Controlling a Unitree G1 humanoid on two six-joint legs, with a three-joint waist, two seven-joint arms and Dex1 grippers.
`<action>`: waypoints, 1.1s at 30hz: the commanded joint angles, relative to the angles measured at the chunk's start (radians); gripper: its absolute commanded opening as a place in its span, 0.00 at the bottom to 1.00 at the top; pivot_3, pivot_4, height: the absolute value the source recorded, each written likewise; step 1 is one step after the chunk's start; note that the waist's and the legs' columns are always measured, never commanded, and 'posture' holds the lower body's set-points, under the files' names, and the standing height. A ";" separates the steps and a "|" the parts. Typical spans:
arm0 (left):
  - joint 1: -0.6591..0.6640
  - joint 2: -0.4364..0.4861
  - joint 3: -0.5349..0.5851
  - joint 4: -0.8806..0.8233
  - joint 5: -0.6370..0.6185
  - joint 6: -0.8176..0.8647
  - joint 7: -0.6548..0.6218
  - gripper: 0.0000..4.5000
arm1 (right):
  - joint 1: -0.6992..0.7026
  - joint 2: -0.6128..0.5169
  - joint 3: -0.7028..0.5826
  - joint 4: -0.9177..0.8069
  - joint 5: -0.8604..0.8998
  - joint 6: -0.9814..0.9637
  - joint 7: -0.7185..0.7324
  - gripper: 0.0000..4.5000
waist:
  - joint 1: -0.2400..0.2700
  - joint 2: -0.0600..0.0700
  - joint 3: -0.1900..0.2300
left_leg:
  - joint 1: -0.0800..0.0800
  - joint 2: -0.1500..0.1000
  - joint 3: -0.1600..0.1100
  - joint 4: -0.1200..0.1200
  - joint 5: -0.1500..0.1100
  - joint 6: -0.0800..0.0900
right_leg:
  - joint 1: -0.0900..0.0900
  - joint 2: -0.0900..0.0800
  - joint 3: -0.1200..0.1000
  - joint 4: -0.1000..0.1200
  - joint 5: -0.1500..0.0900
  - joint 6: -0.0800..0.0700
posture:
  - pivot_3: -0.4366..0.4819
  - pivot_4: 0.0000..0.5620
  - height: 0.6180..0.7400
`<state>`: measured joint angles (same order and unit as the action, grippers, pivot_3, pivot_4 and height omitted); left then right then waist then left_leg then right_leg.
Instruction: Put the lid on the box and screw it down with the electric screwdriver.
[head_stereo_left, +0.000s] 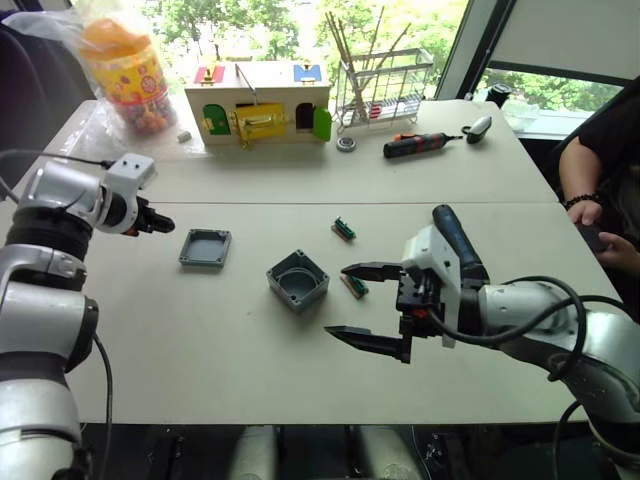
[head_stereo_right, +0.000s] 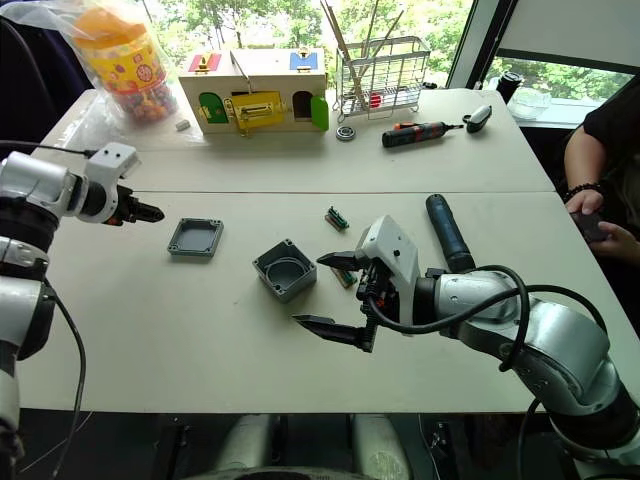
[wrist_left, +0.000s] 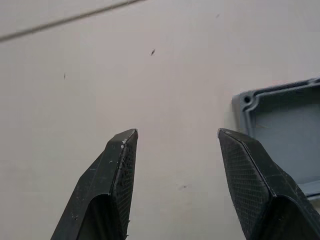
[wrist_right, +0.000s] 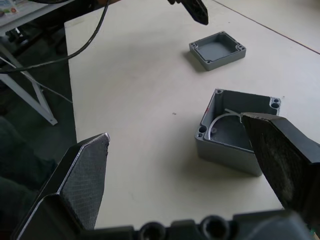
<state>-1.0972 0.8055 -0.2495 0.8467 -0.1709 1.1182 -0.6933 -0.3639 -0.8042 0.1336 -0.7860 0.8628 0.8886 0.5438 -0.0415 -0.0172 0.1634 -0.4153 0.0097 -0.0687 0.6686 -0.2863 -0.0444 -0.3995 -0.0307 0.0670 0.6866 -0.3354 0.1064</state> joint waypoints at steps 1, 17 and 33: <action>0.014 -0.026 0.139 -0.074 -0.018 0.098 0.101 0.58 | 0.000 0.003 0.051 -0.003 -0.100 -0.055 0.030 1.00 | 0.007 -0.001 -0.001 | -0.002 0.000 0.000 0.001 0.002 -0.003 | -0.001 -0.001 -0.001 0.000 0.000 0.000 | 0.48 0.27 1.00; -0.066 -0.097 0.142 -0.156 0.030 0.131 0.140 0.58 | 0.101 0.038 0.049 -0.013 -0.201 -0.056 0.018 1.00 | 0.008 -0.001 -0.001 | -0.004 -0.005 0.000 0.000 0.007 -0.012 | -0.002 -0.003 -0.001 0.000 0.000 0.000 | 0.48 0.27 1.00; 0.008 -0.150 0.078 -0.040 0.104 0.037 0.110 0.53 | 0.123 0.070 0.019 -0.030 -0.208 -0.027 -0.023 1.00 | 0.000 -0.001 -0.001 | -0.004 -0.005 0.000 0.000 0.007 -0.012 | -0.003 -0.002 -0.001 0.001 0.000 0.000 | 0.48 0.27 1.00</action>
<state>-1.1001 0.6451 -0.1514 0.7856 -0.0948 1.1669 -0.5764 -0.2390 -0.7394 0.1793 -0.7832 0.6527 0.8671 0.5247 -0.0413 -0.0185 0.1621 -0.4193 0.0049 -0.0686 0.6683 -0.2796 -0.0562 -0.4028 -0.0330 0.0666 0.6873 -0.3353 0.1065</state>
